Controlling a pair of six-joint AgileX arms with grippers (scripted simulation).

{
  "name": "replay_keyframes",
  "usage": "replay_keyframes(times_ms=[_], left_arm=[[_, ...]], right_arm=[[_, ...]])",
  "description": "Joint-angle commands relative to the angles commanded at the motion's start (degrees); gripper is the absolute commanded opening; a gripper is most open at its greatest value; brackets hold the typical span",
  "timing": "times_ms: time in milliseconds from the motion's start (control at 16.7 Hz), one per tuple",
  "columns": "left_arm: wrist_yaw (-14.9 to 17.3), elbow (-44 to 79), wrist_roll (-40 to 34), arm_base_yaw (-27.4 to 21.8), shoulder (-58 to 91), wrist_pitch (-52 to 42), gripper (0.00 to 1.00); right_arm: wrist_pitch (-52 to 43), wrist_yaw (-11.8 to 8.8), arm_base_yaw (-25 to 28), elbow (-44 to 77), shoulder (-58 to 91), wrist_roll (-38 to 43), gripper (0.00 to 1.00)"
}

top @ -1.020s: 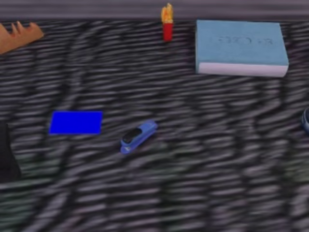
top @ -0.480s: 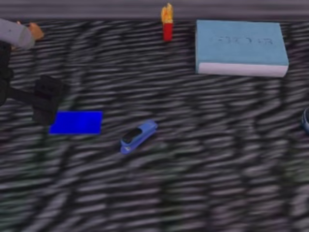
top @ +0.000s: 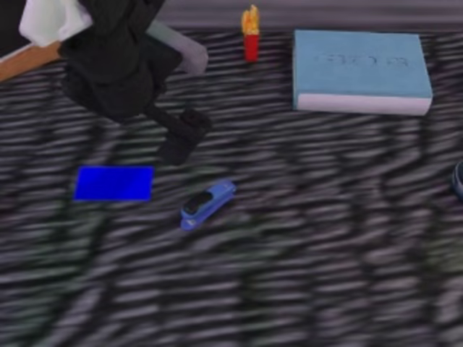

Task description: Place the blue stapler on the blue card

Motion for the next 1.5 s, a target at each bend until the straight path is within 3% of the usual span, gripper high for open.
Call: replay_keyframes(times_ms=[360, 840, 1320, 1500], left_arm=[[-0.09, 18.07, 2.21, -5.18, 19.34, -10.99, 1.0], [-0.12, 20.39, 2.49, -5.64, 21.92, -12.17, 1.0], [-0.09, 8.14, 2.75, -5.69, 26.27, 4.92, 1.0], [-0.08, 6.16, 2.77, -5.71, 27.19, 7.28, 1.0]], right_arm=[[0.0, 0.0, 0.0, 0.0, 0.0, 0.0, 1.0], [0.0, 0.0, 0.0, 0.0, 0.0, 0.0, 1.0], [0.0, 0.0, 0.0, 0.0, 0.0, 0.0, 1.0], [0.0, 0.0, 0.0, 0.0, 0.0, 0.0, 1.0]])
